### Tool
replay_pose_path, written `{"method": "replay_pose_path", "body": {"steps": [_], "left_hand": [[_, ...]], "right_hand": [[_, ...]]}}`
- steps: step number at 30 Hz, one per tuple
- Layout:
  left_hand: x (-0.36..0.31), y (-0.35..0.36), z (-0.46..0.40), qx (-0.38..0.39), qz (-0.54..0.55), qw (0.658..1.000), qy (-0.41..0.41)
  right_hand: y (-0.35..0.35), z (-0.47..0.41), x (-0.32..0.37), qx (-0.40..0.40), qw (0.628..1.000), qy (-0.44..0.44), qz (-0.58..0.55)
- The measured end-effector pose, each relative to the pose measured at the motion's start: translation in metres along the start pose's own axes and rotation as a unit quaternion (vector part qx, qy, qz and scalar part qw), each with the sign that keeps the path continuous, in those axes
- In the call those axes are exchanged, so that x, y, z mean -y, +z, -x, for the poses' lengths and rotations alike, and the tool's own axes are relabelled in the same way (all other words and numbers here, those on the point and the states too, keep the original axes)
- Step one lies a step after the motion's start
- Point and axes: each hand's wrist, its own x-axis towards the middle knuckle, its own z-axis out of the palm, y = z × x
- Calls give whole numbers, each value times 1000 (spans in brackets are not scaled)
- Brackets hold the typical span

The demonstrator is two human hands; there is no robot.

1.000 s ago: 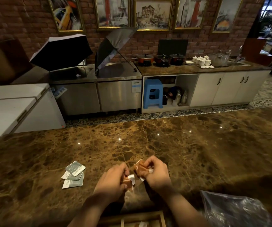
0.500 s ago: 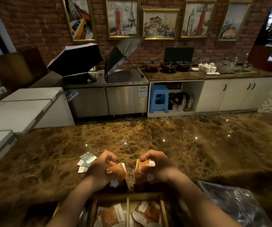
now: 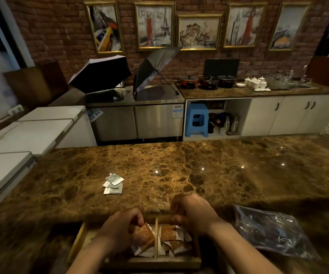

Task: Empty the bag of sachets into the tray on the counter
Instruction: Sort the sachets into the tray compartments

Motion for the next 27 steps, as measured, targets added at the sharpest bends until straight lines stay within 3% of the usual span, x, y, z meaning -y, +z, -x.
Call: {"method": "replay_pose_path", "body": {"steps": [4,9,17,20,24,27], "left_hand": [[-11,-5,8,-43,-58,996,46],[-22,-4,18,29,-84,995,50],[-21,1,25,26,-53,998,33],[-19,0,22,0,-39,999,22],[1,-10,13,-100,-1,995,-15],[35,-32,-7,-149,34,988,-29]], "right_hand": [[-6,5,10,19,1000,-18,-4],[6,10,12,126,992,-25,9],[13,-1,18,189,978,-56,70],[7,-9,24,167,981,-57,80],[2,-27,28,71,994,-63,45],[5,-43,39,64,996,-55,20]]}}
